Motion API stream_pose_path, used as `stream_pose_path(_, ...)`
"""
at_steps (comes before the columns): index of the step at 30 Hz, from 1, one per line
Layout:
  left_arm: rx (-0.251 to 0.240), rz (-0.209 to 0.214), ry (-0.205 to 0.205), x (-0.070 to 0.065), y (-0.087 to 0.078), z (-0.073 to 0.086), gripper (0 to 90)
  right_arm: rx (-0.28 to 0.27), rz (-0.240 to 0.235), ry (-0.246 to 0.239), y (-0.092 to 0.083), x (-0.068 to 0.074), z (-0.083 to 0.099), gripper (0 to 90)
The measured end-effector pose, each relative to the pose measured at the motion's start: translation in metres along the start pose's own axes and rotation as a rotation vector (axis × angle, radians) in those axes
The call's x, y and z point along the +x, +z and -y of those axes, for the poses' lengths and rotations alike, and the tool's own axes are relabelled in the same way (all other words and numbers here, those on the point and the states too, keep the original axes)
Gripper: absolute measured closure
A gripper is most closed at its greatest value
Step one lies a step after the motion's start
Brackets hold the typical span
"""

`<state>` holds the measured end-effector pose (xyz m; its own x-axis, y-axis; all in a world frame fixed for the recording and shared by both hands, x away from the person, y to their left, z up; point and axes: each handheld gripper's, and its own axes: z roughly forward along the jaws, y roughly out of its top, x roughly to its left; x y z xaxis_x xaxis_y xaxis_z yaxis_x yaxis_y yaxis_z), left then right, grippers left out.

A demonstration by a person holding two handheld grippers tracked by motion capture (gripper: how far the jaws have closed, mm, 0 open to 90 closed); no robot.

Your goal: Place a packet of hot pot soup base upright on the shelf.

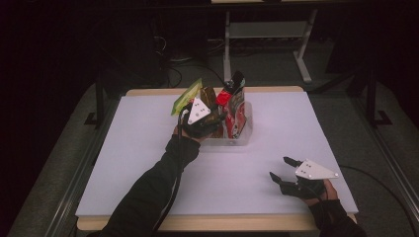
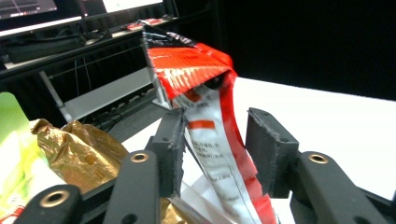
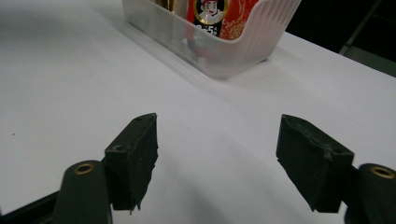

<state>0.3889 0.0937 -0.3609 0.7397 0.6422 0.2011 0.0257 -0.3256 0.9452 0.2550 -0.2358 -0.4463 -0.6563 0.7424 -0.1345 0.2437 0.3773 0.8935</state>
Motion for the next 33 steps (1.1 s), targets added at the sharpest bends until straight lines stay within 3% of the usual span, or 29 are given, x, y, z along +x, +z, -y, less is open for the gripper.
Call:
stream_pose_path(2, 0.017, 0.004, 0.030, -0.002, -0.002, 0.000, 54.5, 0.000, 0.000, 0.001, 0.000, 0.000, 0.000, 28.1)
stream_pose_path(7, 0.014, 0.025, 0.045, -0.002, -0.012, 0.001, 49.6, 0.008, -0.003, 0.002, 0.001, 0.000, 0.000, 28.0)
stream_pose_path(14, 0.017, 0.064, 0.097, -0.008, -0.027, 0.003, 45.7, 0.011, -0.005, -0.001, 0.002, 0.000, 0.000, 28.3)
stream_pose_path(16, 0.009, 0.073, 0.091, -0.007, -0.032, 0.004, 43.3, 0.014, -0.009, -0.003, 0.002, 0.001, 0.000, 28.6)
stream_pose_path(23, 0.023, 0.066, 0.100, -0.005, -0.047, 0.013, 38.8, 0.016, -0.008, -0.004, 0.002, 0.000, 0.000, 29.0)
stream_pose_path(28, 0.043, 0.021, 0.093, -0.003, -0.057, 0.027, 32.8, 0.025, -0.021, -0.013, 0.003, 0.001, 0.000, 30.5)
stream_pose_path(33, 0.057, 0.008, 0.080, 0.001, -0.070, 0.040, 28.4, 0.025, -0.022, -0.018, 0.003, 0.002, -0.001, 29.6)
